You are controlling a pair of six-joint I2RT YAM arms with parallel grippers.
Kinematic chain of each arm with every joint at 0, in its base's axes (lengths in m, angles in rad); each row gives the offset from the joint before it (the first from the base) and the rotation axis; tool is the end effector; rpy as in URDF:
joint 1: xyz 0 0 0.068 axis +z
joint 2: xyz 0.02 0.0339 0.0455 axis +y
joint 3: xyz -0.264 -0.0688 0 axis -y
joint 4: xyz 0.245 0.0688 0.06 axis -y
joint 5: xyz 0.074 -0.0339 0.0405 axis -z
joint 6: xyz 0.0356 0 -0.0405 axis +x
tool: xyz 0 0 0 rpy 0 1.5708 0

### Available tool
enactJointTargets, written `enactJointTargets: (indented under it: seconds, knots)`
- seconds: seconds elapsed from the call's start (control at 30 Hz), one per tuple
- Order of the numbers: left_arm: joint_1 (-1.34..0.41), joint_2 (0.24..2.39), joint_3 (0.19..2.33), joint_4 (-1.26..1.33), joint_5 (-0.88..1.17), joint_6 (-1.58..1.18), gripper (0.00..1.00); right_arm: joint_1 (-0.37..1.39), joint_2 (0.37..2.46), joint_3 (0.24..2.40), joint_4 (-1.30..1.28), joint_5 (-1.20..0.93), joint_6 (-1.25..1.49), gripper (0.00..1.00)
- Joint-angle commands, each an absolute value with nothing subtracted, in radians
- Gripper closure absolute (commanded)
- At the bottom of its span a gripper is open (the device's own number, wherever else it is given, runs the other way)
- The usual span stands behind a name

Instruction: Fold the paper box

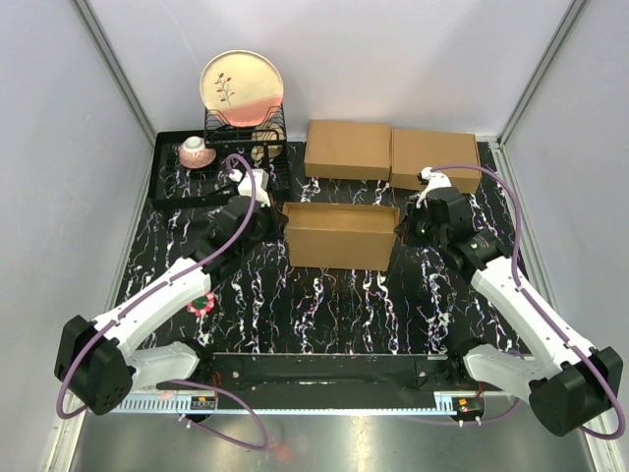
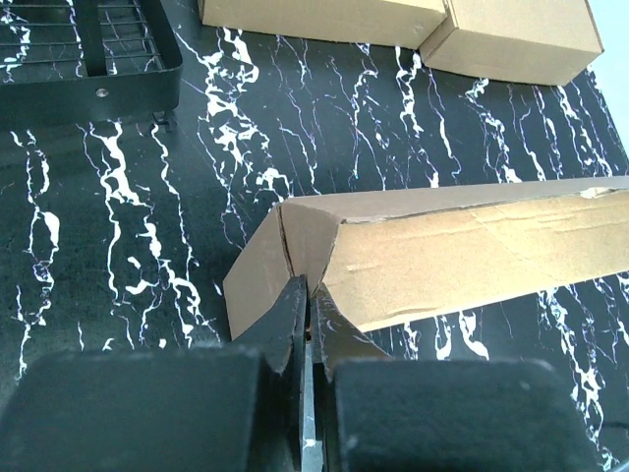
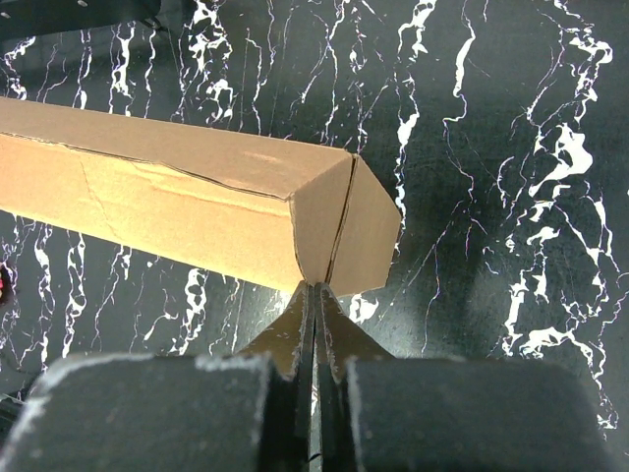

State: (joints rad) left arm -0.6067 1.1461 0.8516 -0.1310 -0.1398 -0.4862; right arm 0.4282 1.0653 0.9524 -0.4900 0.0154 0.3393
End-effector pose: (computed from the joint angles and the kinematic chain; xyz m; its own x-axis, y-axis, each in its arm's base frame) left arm 0.2186 -0.1456 0.2953 -0.5149 -0.2059 -0.8322 0.2485 0.8932 -0.3748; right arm 0.2119 0.0961 0.3144 -0.6208 0.0825 -0.7796 -0.2089 0.9411 0.2659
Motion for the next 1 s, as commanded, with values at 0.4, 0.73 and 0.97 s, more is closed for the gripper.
enactJointTargets:
  seconds: [0.4, 0.73, 0.97]
  knots:
    - [-0.618, 1.100, 0.678, -0.101, -0.224, -0.480, 1.00, 0.433, 1.006, 0.916, -0.451, 0.017, 0.342, 0.95]
    - [-0.635, 1.098, 0.724, -0.130, -0.265, -0.417, 1.00, 0.433, 0.940, 0.925, -0.404, 0.083, 0.374, 0.62]
    - [-0.650, 1.127, 0.755, -0.141, -0.267, -0.403, 1.00, 0.433, 0.957, 0.953, -0.383, 0.078, 0.362, 0.59]
